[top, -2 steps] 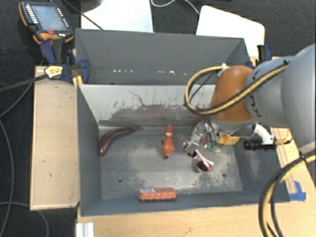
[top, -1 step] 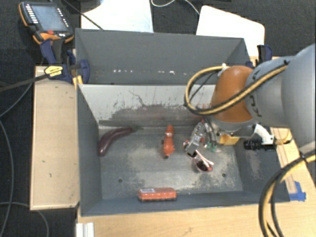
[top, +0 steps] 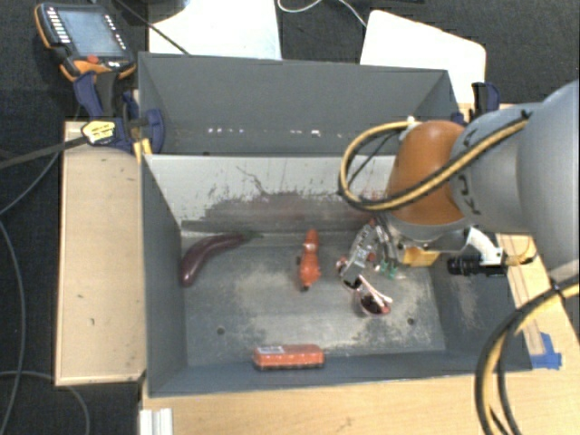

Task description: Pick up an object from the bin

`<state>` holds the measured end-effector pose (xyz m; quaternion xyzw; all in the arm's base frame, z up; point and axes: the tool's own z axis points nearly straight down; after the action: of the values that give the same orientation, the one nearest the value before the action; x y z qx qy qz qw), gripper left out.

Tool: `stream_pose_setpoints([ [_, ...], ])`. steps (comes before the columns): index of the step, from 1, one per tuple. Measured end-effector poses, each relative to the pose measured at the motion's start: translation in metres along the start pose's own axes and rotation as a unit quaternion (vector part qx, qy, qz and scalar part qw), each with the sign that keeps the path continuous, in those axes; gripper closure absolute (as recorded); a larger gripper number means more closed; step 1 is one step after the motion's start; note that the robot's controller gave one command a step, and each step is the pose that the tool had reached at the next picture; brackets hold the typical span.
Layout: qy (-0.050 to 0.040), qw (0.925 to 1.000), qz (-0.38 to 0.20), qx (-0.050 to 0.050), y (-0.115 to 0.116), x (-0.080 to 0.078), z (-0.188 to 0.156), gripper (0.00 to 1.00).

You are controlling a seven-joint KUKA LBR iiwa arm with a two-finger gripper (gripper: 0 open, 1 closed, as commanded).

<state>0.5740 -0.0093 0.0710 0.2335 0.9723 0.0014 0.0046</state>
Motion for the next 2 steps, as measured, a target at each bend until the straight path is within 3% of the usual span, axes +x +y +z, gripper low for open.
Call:
stream_pose_setpoints([
  [2,0.0001,1.0,-0.001,0.0,0.0,0.0,0.0,1.0],
])
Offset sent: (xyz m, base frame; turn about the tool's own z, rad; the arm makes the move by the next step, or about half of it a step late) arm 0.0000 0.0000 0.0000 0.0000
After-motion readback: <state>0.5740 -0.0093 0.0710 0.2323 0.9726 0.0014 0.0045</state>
